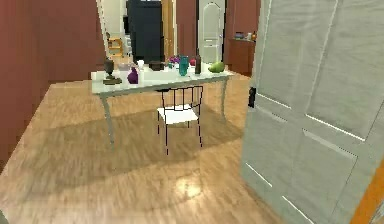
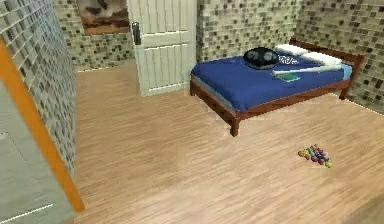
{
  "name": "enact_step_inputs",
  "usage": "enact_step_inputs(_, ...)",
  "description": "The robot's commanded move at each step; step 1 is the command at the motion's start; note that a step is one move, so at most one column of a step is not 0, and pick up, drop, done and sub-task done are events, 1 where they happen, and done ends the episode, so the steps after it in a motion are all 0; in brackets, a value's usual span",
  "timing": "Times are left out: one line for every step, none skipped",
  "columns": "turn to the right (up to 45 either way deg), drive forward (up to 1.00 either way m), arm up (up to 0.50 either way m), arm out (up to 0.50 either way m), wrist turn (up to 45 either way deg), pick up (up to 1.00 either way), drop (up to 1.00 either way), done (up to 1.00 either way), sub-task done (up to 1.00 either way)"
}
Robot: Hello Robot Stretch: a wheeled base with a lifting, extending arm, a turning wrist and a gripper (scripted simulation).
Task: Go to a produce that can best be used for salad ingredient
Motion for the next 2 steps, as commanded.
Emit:
enact_step_inputs(0.0,1.0,0.0,0.0,0.0,0.0,0.0,0.0,0.0)
enact_step_inputs(-9.0,0.0,0.0,0.0,0.0,0.0,0.0,0.0,0.0)
